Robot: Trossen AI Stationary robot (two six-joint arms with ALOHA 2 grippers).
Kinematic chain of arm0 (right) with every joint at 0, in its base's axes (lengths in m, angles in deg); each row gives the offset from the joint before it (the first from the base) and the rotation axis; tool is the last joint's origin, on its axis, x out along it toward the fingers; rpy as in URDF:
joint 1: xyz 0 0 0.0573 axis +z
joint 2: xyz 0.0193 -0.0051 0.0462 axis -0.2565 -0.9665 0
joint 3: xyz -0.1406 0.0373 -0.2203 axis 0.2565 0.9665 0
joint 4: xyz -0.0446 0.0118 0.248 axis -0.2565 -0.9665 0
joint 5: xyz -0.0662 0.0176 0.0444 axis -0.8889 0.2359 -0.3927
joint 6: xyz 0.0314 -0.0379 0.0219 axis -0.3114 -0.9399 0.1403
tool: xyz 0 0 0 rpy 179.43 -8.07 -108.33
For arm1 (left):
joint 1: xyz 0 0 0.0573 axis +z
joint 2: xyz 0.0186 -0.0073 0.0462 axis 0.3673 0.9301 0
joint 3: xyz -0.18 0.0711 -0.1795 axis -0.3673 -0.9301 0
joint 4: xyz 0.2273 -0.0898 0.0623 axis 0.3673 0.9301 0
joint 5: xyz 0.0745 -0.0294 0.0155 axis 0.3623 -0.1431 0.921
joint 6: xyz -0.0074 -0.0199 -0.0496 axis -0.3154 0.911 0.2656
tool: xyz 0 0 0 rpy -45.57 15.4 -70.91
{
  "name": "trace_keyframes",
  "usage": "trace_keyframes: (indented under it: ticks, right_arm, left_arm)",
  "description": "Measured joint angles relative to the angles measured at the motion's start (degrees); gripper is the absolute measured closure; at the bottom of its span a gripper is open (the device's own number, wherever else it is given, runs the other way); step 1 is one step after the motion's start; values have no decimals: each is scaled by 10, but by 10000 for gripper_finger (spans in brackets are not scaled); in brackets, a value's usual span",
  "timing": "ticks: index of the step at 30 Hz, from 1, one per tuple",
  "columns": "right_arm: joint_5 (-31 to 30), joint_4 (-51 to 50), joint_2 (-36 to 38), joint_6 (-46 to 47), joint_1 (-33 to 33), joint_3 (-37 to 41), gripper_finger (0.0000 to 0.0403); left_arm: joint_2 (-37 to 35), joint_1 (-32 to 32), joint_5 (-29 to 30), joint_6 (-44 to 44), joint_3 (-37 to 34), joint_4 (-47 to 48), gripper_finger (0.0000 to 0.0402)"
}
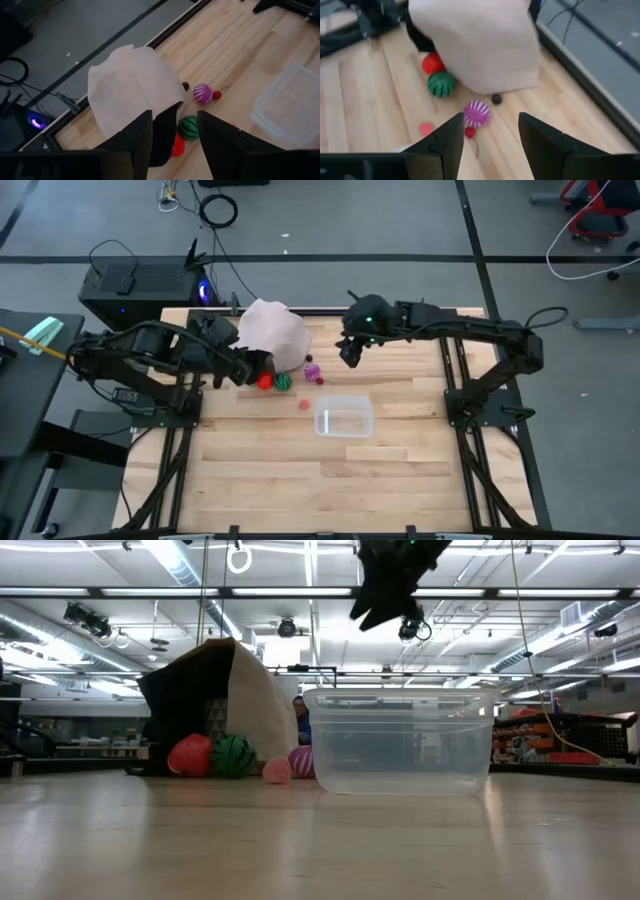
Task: Pick and placing Produce into tupperware
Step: Put the onion into the transparent bin
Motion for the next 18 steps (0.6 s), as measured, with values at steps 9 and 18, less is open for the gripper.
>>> trace_keyframes:
  ticks: [9, 18]
  right_arm:
    - [62, 36, -88, -6, 9, 0, 208]
    - [102, 123, -142, -41, 9, 0, 192]
  left_arm:
    - [0, -1, 4, 43, 0, 41, 241]
    - [0, -1, 24, 50, 0, 57, 242]
